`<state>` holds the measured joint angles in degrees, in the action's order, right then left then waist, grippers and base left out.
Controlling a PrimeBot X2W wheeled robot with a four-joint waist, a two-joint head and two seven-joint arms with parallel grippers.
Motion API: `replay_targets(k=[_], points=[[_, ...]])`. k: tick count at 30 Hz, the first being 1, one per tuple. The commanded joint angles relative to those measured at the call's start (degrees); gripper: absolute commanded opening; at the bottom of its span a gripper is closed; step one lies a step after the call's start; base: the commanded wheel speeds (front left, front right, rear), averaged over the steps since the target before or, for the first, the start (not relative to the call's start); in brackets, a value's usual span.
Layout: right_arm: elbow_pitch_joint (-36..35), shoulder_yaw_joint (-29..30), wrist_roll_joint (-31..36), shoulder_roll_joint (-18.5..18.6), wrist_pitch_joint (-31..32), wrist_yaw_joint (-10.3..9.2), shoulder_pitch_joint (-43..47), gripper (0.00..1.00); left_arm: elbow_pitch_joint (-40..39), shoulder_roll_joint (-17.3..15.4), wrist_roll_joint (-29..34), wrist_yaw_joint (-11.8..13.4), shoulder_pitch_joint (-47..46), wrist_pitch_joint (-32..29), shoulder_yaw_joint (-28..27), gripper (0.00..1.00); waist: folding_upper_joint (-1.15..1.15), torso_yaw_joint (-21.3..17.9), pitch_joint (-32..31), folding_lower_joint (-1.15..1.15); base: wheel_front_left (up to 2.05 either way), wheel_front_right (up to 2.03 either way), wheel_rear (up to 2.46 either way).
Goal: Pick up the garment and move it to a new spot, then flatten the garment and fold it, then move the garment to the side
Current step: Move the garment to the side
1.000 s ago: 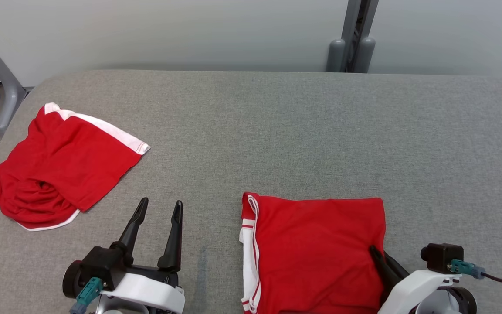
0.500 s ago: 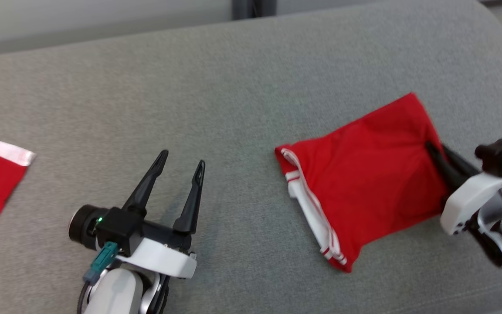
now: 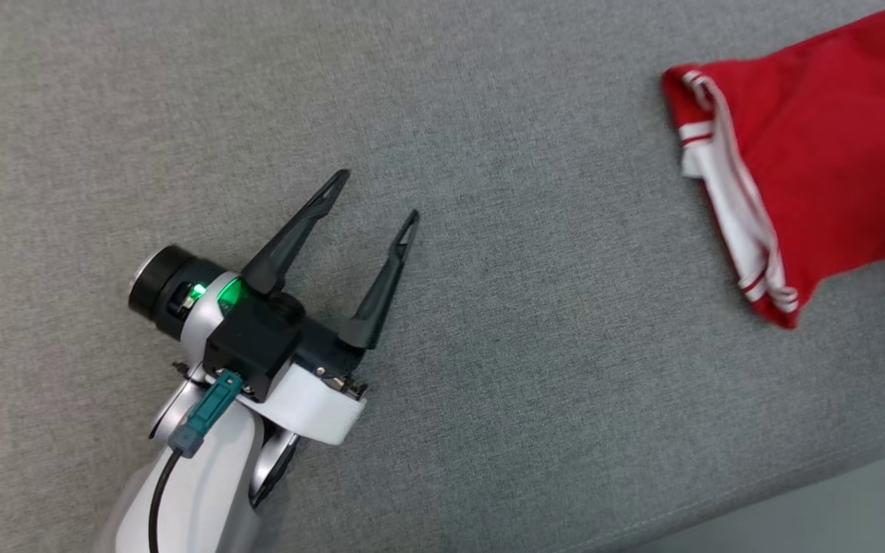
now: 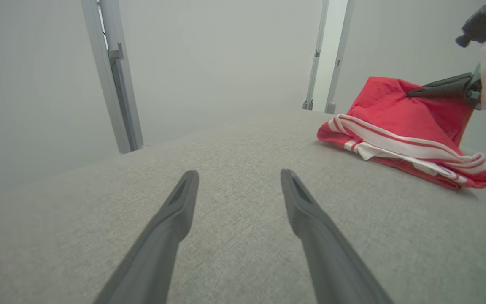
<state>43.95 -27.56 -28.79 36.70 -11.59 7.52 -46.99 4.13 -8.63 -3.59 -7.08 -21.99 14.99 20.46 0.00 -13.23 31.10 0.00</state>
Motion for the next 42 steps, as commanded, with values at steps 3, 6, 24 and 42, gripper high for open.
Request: replay_targets(k=[3, 6, 24, 42], points=[[3.5, 1.0, 2.5, 1.2, -1.3, -0.06, -3.3, 0.0, -2.4, -0.4, 0.1, -0.4, -2.1, -0.3, 1.0, 1.0, 0.0, -0.3, 2.6, 0.0, 0.0, 0.0, 0.0], [7.2, 2.0, 4.4, 0.9, -1.9, -0.06, -5.7, 0.0, -4.3, -0.5, 0.1, -0.4, -2.5, -1.2, 2.0, 1.0, 0.0, 0.0, 3.3, 0.0, 0.0, 0.0, 0.0], [16.3, 7.8, 10.3, -2.5, -3.7, -0.06, -10.0, 1.0, -3.0, -0.2, -1.7, 0.6, -2.3, -1.3, 2.7, 1.0, 0.0, 2.1, 1.4, 0.0, 0.0, 0.0, 0.0], [-9.5, 12.4, 11.7, -12.8, -3.4, -0.05, 8.8, 1.0, 0.9, 2.7, -7.2, 5.0, 7.1, 0.2, -4.1, 1.0, 0.0, 8.7, -18.0, 0.0, 0.0, 0.0, 0.0]])
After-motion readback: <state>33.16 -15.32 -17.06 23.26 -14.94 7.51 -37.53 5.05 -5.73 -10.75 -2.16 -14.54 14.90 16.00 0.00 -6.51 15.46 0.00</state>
